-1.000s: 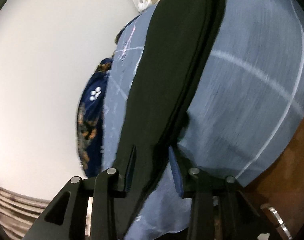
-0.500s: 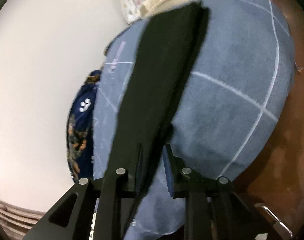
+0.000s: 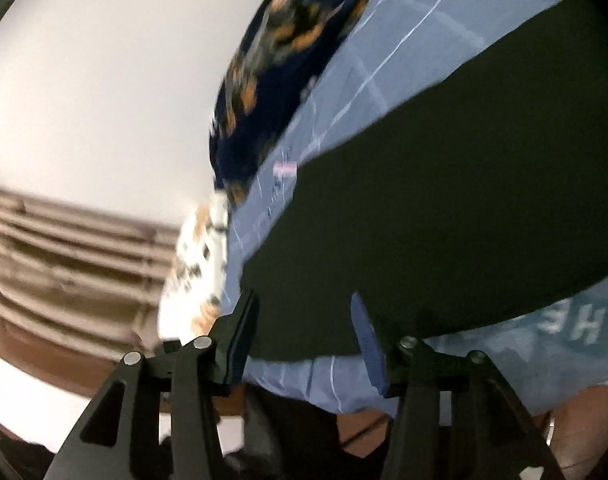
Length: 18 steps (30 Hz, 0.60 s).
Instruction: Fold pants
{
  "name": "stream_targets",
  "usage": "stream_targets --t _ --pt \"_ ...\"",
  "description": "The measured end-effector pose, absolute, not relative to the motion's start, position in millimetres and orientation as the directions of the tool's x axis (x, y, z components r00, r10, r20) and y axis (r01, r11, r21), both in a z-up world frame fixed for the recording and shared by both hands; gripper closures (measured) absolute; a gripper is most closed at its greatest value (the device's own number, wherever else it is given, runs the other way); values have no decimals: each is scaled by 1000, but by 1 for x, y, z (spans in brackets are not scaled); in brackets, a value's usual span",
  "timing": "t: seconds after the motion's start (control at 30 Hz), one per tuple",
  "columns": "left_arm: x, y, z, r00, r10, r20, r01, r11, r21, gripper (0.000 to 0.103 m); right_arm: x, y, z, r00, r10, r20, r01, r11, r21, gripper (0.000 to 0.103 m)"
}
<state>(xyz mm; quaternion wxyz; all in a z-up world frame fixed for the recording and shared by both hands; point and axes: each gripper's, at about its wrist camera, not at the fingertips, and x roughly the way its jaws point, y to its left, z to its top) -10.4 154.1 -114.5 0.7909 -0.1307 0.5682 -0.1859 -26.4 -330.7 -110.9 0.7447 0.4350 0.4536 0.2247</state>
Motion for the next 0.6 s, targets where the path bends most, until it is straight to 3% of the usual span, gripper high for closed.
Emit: stream_targets --t 0.07,0.1,0.13,0.17,0.33,0.6 --pt "-8 155 -121 264 -482 -836 121 876 -467 53 -24 -318 -112 464 734 -496 53 536 843 55" --pt "-7 155 -123 264 -497 -826 109 867 -487 59 -24 -314 -113 459 737 -496 54 534 844 54" --pt "-5 152 -125 268 -484 -833 103 874 -475 73 -22 -312 -113 460 737 -495 58 531 845 53" --pt "-4 148 -127 267 -447 -854 102 894 -436 80 -19 -310 -114 463 735 -495 66 529 846 50" --pt "1 151 -129 291 -403 -868 67 913 -402 89 -29 -320 -121 491 729 -477 105 495 863 45" --pt "10 138 -76 499 -291 -817 130 957 -261 96 -35 -327 -131 498 719 -484 136 487 863 40"
